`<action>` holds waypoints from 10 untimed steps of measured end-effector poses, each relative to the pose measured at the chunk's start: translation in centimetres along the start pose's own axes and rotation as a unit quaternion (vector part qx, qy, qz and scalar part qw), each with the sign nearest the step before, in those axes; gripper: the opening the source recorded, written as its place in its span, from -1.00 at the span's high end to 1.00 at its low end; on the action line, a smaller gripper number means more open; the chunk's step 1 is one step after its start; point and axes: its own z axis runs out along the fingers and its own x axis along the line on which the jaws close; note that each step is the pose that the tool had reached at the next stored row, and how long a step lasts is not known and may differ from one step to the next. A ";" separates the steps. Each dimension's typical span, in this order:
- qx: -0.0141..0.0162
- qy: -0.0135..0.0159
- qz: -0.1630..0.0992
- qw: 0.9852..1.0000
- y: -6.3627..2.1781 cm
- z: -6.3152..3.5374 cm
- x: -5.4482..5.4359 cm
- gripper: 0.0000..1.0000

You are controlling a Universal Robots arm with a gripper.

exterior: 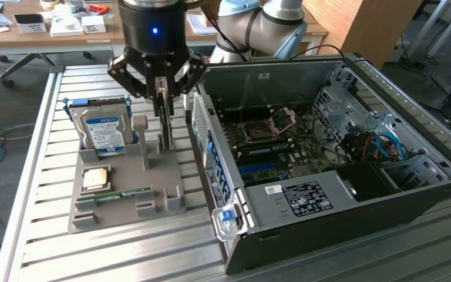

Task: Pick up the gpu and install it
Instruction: 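Pick up the gpu and move the gpu toward the slot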

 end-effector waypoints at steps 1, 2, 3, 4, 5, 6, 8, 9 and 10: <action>0.000 0.000 0.000 1.000 0.02 -0.42 0.0 0.47; 0.000 0.000 0.000 1.000 0.03 -0.82 0.0 0.47; 0.000 0.000 0.000 1.000 0.05 -1.21 0.0 0.47; 0.000 0.000 0.000 1.000 0.06 -1.56 0.0 0.47; 0.000 0.000 0.000 1.000 0.08 -1.91 0.0 0.47; 0.000 0.000 0.000 1.000 0.09 -2.28 -0.1 0.47; 0.000 0.000 0.000 1.000 0.12 -2.95 -0.1 0.47; 0.000 0.000 0.000 1.000 0.13 -3.24 -0.1 0.47; 0.000 0.000 0.000 1.000 0.14 -3.46 -0.1 0.47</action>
